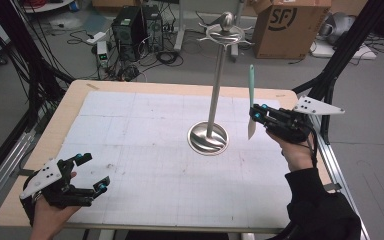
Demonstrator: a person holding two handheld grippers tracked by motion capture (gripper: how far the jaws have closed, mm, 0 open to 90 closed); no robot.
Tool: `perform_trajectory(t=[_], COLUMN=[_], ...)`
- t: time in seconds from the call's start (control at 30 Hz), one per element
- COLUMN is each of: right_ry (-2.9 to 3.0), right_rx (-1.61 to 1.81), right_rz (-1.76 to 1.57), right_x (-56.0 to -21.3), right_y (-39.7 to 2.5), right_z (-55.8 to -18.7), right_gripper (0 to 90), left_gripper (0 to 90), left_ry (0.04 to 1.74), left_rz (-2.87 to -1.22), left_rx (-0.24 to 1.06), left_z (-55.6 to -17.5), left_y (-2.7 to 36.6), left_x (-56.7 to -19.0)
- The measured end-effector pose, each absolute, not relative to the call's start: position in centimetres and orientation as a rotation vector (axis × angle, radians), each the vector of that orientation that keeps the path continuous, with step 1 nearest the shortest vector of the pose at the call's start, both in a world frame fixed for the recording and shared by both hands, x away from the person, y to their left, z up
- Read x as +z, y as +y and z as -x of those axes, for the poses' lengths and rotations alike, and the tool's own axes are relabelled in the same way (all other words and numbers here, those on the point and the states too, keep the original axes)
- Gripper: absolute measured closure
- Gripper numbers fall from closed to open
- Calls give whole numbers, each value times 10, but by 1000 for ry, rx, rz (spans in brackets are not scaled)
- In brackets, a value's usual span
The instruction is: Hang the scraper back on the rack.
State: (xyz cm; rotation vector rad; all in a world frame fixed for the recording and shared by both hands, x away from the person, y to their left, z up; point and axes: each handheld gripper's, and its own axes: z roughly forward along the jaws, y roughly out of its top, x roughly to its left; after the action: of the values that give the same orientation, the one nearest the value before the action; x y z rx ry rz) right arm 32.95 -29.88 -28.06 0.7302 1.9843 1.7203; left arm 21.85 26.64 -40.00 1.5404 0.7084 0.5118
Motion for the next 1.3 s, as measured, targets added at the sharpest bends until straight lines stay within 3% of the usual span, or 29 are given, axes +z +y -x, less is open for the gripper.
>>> perform_trajectory(t=[0.63,1.3], right_ry=[1880,1890], right_rx=[1775,1772], right_rz=[-735,-750], right_x=[-252,-256], right_y=[-294,-287], right_z=[-346,-355], right_gripper=[804,804], left_gripper=[17,17], left_ry=[706,704], left_rz=[-1538,-1539], left_rx=[514,526], left_z=[-216,-215], left_y=[270,271], left_x=[-400,-400])
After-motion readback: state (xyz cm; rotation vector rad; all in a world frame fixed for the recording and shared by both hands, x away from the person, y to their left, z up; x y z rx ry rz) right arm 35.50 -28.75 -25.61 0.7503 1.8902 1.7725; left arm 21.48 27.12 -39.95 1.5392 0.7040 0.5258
